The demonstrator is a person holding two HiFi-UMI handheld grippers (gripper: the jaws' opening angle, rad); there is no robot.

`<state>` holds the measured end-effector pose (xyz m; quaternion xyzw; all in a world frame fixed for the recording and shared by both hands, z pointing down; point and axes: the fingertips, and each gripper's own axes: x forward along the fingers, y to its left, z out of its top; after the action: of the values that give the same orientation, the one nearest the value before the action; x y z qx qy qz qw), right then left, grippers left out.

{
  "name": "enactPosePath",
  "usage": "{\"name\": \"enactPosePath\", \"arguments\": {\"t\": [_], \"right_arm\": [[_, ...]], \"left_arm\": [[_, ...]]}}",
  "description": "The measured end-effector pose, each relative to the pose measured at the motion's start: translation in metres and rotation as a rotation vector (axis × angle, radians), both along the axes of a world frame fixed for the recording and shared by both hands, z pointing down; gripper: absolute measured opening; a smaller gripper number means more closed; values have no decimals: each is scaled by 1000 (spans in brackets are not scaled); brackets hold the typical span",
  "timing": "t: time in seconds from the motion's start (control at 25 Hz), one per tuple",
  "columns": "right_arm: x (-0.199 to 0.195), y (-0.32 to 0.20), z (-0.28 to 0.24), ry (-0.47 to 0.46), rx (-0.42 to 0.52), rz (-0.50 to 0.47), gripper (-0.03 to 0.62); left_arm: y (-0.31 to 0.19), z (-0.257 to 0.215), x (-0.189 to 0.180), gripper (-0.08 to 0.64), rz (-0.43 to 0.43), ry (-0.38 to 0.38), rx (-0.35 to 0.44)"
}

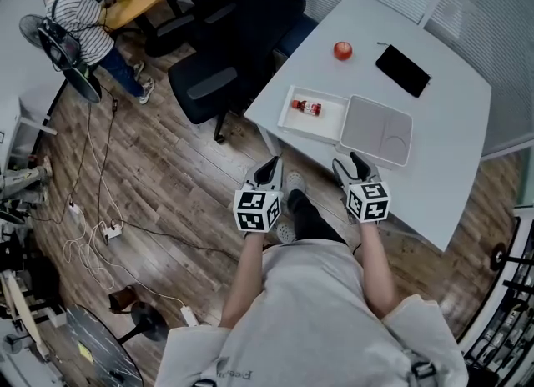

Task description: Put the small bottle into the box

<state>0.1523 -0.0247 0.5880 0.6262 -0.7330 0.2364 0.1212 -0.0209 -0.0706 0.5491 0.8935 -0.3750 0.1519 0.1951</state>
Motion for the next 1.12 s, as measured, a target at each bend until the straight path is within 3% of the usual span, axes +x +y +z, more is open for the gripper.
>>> {"name": "enactPosePath", "arguments": {"t": [0.52,1.12], "right_arm": [[-1,8,-16,27,48,19,40],[-5,3,-19,25,49,28,17]], "left_arm": [[4,-7,12,29,28,12,11],[5,-10,6,29,26,29,16]]}}
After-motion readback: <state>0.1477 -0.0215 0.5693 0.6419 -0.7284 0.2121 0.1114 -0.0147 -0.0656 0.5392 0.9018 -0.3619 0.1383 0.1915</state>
